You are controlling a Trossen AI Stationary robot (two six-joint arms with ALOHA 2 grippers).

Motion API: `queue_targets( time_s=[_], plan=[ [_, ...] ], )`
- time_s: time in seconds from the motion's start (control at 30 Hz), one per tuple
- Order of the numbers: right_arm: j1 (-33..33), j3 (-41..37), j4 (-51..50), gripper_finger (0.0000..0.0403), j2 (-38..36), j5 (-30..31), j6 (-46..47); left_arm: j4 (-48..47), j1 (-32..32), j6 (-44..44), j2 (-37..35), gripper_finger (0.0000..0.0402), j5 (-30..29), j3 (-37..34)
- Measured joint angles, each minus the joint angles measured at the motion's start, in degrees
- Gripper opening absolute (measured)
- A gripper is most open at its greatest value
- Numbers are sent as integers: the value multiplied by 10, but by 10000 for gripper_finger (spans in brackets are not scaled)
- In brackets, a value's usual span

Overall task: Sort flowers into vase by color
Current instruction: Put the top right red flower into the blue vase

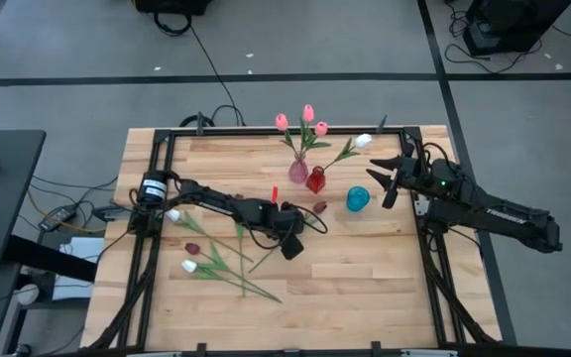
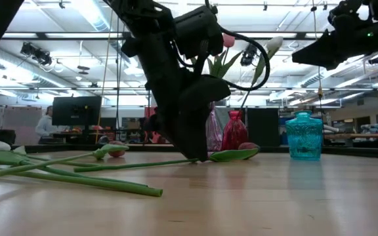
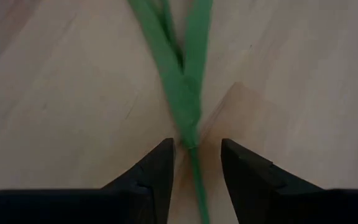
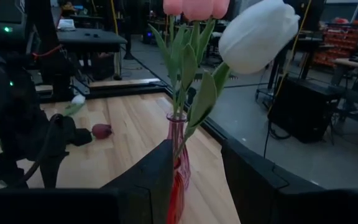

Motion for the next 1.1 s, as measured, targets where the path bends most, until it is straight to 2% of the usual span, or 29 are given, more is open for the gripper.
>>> queue_targets(
  time_s=[0.13, 0.2, 0.3, 0.33, 0.47, 0.63, 0.73, 0.97, 1.03, 1.1],
  plan=[
    [0, 0, 0, 151, -1, 0, 0, -6, -1, 27, 2, 123, -14, 1],
    [0, 0, 2, 151, -2, 0, -2, -6, 0, 42, 2, 91, -18, 1],
    [0, 0, 5, 151, -3, 0, -2, -3, 0, 55, 3, 22, -7, 0],
    [0, 0, 6, 151, -3, 0, -2, -2, 1, 55, 3, 14, 0, 0],
    [0, 0, 12, 151, -3, 2, 0, 24, 0, 64, 0, 5, 6, -1],
    [0, 0, 16, 151, -6, 0, 0, 141, 0, 142, -3, 3, 13, 25],
    [0, 0, 6, 151, -18, 9, -1, 180, 2, 184, -4, 2, 14, 38],
    [0, 0, -53, 151, -108, 114, 3, 305, 9, 283, -2, 1, 7, 39],
    [0, 0, -62, 151, -140, 118, 8, 355, 17, 302, 0, 1, 25, 39],
    [0, -2, -63, 151, -168, 97, 13, 409, 35, 312, 1, 1, 50, 39]
  ],
)
